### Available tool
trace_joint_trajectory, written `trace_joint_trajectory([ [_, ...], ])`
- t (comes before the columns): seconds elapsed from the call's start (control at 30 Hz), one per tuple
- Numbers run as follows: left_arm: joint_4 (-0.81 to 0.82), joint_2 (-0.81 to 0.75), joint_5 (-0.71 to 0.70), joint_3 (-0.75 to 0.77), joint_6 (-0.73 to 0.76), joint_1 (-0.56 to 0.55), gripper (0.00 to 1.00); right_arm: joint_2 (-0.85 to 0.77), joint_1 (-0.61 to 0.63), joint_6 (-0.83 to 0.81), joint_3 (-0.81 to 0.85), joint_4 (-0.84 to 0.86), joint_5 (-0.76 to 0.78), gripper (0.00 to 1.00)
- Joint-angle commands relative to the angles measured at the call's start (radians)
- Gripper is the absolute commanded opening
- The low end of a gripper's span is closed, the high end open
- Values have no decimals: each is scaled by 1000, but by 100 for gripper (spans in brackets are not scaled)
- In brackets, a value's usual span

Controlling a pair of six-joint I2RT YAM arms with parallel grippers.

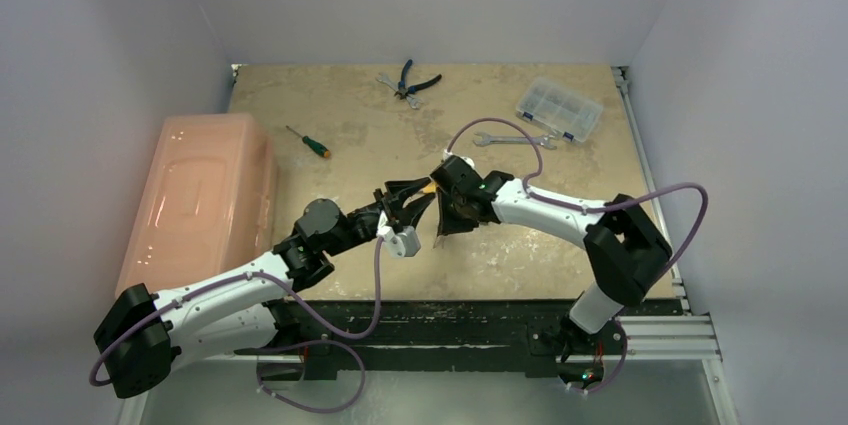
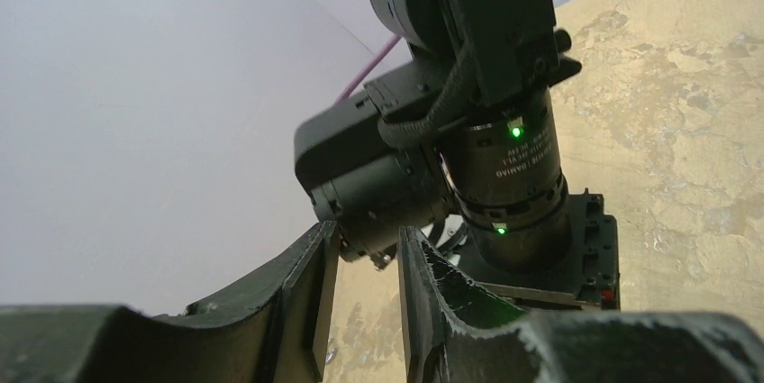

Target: Unlock with the key

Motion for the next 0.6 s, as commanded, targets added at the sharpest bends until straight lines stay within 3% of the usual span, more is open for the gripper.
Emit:
trace_joint_trajectory([
  [0.0, 46, -8, 17, -5, -20, -4, 34, -78, 4, 73, 24, 38, -23, 0],
  [0.43, 75, -19, 68, -5, -103, -2, 34, -225, -33, 202, -30, 135, -88, 0],
  [0.57, 74, -11, 105, 10, -188, -2, 36, -306, -57, 236, -57, 165, -63, 0],
])
